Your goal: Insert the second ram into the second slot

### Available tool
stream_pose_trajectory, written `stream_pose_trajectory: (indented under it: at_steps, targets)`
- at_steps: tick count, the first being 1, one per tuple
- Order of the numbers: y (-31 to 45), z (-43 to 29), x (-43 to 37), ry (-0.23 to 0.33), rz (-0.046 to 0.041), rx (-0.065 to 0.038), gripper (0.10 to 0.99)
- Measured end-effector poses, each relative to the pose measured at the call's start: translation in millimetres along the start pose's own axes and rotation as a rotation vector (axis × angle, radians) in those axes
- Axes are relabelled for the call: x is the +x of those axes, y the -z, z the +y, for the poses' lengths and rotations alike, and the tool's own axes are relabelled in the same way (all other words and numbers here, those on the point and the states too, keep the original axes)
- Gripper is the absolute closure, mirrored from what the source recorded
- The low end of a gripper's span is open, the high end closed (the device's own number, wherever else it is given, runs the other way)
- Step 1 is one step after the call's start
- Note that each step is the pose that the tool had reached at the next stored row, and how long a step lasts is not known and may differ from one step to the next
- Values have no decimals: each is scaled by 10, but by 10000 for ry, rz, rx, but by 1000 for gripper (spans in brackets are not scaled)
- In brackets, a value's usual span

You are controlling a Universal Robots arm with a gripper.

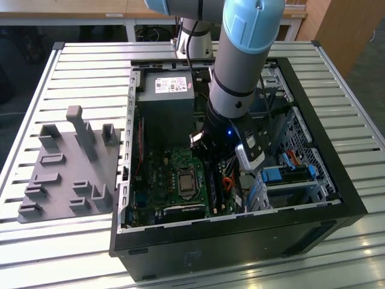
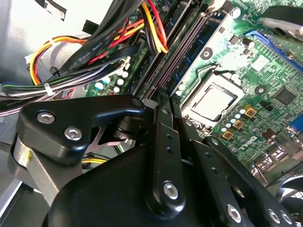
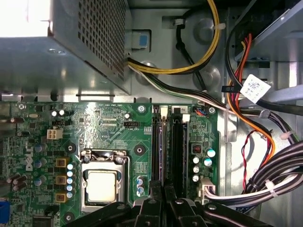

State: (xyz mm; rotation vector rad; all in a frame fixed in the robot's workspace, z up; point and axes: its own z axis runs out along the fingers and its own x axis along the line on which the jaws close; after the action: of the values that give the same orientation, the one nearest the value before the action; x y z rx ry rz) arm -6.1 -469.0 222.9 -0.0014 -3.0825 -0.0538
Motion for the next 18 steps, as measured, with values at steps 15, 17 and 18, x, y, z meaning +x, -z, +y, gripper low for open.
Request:
stream_pose_trajectory:
  at_steps: [15,17,18]
  targets:
    - [-43,-2,-3,-373,-13,-22,949]
    - [-50,-3,-3,-373,-13,-22,949]
    - [-53,-3,-3,-374,-13,-22,949]
